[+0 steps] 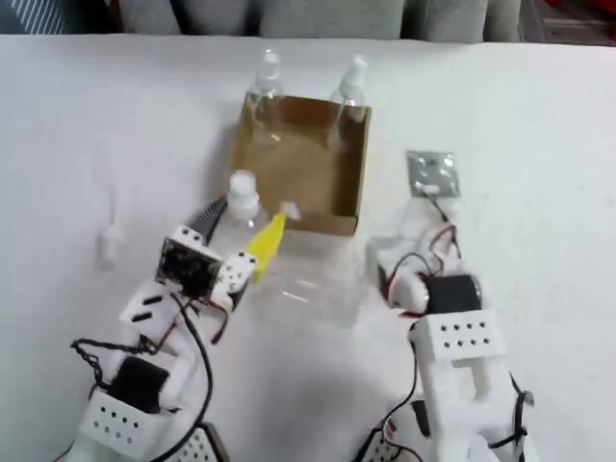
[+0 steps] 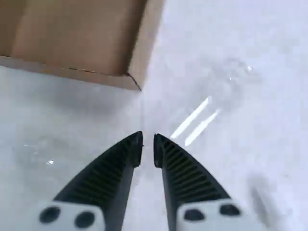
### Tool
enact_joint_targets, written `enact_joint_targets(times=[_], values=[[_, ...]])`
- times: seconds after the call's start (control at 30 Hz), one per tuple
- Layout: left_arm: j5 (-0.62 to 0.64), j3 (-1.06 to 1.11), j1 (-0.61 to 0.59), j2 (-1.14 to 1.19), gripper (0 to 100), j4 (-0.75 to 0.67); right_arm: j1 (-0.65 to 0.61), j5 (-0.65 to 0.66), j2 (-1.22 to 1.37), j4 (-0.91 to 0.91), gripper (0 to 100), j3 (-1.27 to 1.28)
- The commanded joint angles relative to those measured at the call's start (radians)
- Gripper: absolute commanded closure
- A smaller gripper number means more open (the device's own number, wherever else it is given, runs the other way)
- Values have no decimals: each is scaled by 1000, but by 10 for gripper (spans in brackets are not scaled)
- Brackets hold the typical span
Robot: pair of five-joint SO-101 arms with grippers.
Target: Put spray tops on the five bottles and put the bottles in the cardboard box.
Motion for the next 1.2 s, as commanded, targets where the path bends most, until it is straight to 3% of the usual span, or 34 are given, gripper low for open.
enact_joint_targets(times=[0.0,0.17,0.43,0.63,0.93,1.17], values=[[-2,-12,-61,-8,980,-114,140,89,-28,-18,984,40],[-2,-15,-59,-7,980,-203,369,307,-150,-18,984,144],[-8,-18,-61,-7,980,-342,618,414,-410,-137,984,442],[-8,-127,-61,61,980,-341,688,471,-607,-185,984,621],[-8,-437,-62,463,980,-347,699,525,-874,-74,984,726],[-3,-543,-62,730,980,-408,700,525,-903,-50,984,724]])
